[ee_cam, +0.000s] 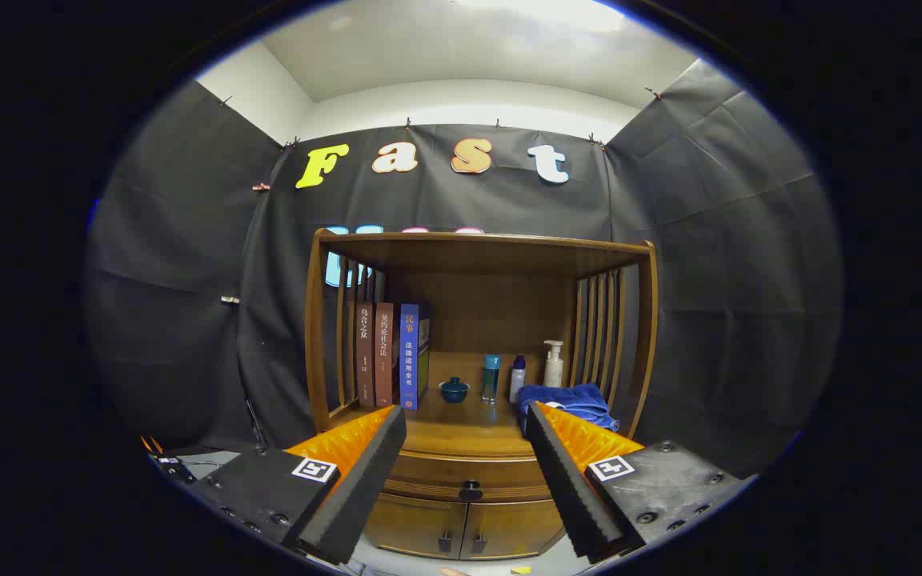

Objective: Pull open the drawer, take out the items inside it, and place them on the countertop above the cabinet.

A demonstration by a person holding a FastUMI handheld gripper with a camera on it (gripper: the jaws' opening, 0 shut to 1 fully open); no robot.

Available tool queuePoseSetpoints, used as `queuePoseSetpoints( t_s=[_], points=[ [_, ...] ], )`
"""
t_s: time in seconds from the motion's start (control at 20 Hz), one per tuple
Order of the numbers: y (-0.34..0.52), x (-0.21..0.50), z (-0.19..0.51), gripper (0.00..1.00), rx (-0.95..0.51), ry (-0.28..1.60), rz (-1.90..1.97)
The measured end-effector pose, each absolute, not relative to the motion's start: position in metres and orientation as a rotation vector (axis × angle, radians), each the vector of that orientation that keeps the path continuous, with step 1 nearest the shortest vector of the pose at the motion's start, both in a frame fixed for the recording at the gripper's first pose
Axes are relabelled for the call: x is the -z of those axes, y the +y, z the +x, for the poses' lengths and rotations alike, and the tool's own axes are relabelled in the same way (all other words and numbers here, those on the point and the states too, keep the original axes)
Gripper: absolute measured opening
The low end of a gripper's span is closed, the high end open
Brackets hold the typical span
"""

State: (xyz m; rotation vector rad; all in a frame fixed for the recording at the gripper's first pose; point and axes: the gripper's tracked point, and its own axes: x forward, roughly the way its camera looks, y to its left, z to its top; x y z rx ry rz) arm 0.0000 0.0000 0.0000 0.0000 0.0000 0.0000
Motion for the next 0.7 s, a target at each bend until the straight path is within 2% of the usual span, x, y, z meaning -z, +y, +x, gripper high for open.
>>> queuePoseSetpoints(
  t_s=[0.7],
  points=[
    [-0.0024,0.0059,0.0074,0.98,-0.007,0.008,0.014]
  ],
)
